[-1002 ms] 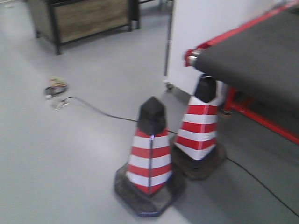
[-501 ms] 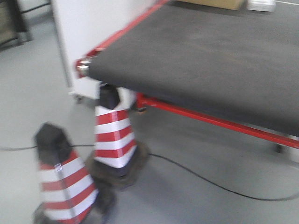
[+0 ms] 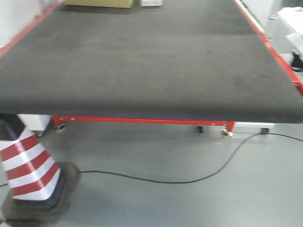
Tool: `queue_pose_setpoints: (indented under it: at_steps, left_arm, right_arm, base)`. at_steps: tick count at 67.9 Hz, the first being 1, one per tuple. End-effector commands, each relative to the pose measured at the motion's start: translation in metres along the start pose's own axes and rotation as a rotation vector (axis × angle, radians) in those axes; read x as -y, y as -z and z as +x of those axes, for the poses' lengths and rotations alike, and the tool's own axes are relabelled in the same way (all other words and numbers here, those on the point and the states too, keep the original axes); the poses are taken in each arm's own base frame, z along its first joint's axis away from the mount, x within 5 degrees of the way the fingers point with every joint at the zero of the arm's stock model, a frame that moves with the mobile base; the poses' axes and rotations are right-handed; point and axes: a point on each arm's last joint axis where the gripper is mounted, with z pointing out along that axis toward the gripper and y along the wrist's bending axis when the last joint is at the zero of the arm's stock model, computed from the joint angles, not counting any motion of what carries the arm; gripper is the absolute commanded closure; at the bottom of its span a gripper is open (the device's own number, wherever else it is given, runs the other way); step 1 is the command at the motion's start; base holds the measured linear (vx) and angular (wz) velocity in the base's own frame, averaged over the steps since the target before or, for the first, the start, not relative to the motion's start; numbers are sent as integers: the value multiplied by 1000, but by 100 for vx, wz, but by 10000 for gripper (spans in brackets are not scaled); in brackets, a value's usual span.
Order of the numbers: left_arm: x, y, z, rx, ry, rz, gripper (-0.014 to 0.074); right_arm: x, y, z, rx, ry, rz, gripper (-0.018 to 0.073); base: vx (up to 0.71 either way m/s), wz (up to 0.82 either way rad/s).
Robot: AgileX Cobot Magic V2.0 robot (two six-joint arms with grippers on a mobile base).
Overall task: Move and align brake pads A on conveyor
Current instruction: 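Drive past the striped cones toward the black conveyor belt, then stop at the conveyor belt holding both brake pads above it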
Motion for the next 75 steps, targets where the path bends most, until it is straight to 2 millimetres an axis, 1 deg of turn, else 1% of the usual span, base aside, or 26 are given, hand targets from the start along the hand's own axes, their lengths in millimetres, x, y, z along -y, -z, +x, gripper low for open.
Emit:
queue_pose_setpoints:
  at_steps: [1,13,30,75]
  left_arm:
    - [0,4,-18,117,11,-3,603]
    - [0,4,-18,117,11,-3,603]
    - [0,4,-18,117,11,-3,603]
    - [0,4,-18,117,11,-3,603]
  right_arm:
    - [0,3,-16,112,16,2,566]
    - [0,3,-16,112,16,2,566]
    - [0,3,-16,112,16,2,566]
    - [0,3,-16,112,16,2,566]
  base:
    - [5,-47]
    - [7,-30]
    - [16,-12]
    - [34,8]
